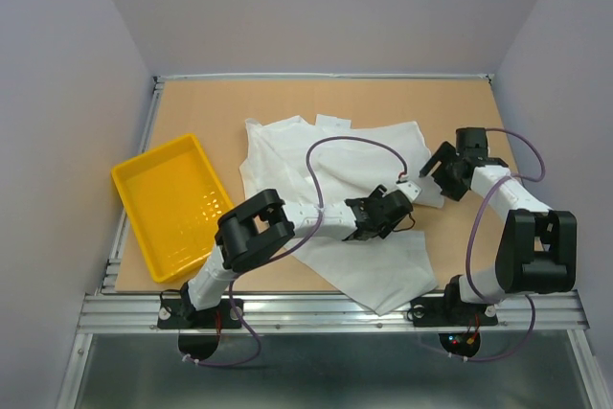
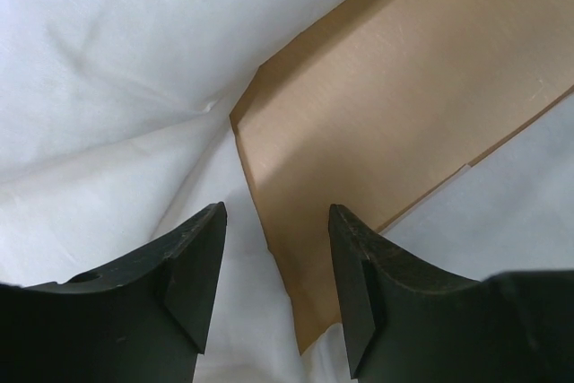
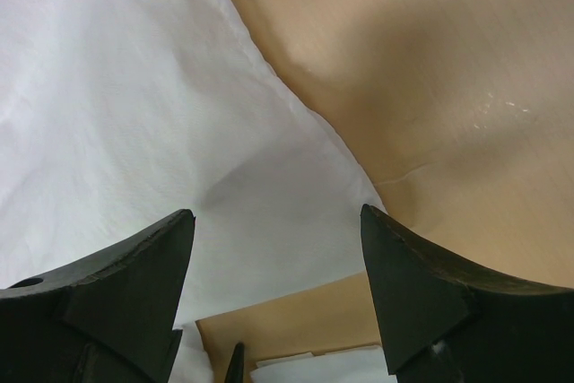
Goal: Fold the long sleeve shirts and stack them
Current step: Flatten the shirt out
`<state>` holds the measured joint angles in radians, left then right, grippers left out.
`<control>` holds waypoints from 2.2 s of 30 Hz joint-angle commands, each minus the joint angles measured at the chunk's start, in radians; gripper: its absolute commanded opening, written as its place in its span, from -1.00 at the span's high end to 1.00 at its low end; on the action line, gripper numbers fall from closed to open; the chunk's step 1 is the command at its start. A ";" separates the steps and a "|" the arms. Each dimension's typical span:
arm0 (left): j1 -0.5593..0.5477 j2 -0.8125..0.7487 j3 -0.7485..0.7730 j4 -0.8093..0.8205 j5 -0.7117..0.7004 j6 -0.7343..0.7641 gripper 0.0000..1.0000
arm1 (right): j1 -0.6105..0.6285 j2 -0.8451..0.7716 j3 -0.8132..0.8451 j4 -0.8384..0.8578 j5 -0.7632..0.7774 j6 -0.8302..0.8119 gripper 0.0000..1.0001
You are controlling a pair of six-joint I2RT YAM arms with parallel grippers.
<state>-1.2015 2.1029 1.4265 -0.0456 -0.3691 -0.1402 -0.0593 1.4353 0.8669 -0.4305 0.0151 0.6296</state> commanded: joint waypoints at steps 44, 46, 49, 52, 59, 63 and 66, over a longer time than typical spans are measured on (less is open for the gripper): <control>0.148 -0.239 -0.164 -0.122 0.163 -0.036 1.00 | -0.045 -0.038 -0.209 0.288 -0.136 0.076 0.66; 0.158 -0.262 -0.178 -0.134 0.182 -0.029 1.00 | -0.045 -0.042 -0.180 0.286 -0.126 0.064 0.82; 0.166 -0.311 -0.192 -0.160 0.234 -0.006 1.00 | -0.045 -0.062 -0.088 0.247 -0.089 0.030 0.99; 0.177 -0.371 -0.213 -0.169 0.265 0.005 1.00 | -0.047 -0.046 0.030 0.201 -0.063 0.005 0.99; 0.223 -0.396 -0.173 -0.226 0.363 -0.001 1.00 | -0.045 -0.052 0.020 0.151 -0.132 -0.039 0.96; 0.238 -0.402 -0.117 -0.256 0.441 0.007 1.00 | -0.045 -0.044 -0.028 0.147 -0.248 -0.089 0.16; 0.243 -0.403 -0.086 -0.278 0.456 0.016 1.00 | -0.042 0.003 -0.028 0.150 -0.303 -0.117 0.07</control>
<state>-0.9619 1.7344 1.2697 -0.2897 0.0238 -0.1486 -0.0978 1.4017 0.8612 -0.2714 -0.1913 0.5762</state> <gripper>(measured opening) 0.022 0.458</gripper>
